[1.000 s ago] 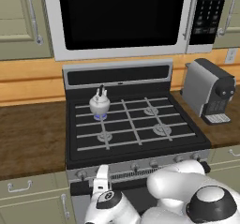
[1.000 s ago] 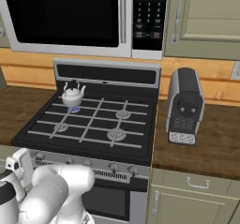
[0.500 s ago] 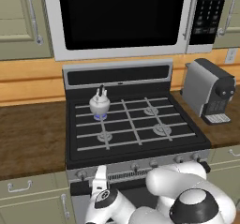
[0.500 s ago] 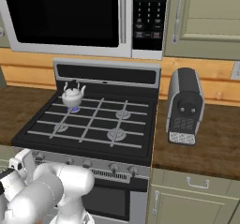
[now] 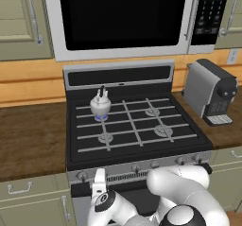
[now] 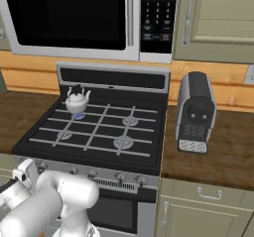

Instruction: Turn off the rear left burner of the stove.

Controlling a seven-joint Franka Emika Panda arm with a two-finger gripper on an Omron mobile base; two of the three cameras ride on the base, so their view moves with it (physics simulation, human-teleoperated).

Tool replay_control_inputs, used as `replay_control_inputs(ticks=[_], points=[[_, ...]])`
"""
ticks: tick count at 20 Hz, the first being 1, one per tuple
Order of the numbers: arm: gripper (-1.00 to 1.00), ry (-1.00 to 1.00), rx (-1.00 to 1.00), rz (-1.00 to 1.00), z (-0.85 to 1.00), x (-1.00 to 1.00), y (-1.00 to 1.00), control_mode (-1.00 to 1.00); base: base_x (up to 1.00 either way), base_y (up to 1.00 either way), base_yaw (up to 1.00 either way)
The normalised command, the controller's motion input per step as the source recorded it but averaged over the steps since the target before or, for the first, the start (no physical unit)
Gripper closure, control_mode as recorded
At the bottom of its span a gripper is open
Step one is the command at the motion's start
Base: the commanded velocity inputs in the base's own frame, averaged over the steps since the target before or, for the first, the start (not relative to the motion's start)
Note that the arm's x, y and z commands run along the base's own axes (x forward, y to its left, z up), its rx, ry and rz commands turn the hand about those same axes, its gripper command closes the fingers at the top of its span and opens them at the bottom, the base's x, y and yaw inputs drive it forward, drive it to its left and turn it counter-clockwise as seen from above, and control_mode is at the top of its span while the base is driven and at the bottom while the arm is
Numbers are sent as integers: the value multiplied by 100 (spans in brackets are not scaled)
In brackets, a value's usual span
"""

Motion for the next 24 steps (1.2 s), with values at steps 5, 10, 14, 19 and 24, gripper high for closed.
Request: replay_control_inputs(ticks=[5,10,14,19,24], points=[[-100,-1,0,2,-2,16,27,-100,0,0,0],[-100,0,0,3,0,0,12,-100,0,0,0],[-100,0,0,0,0,0,0,-100,0,0,0],[100,1,1,0,4,3,0,-100,0,0,0],[100,6,3,0,16,10,0,-100,0,0,0]])
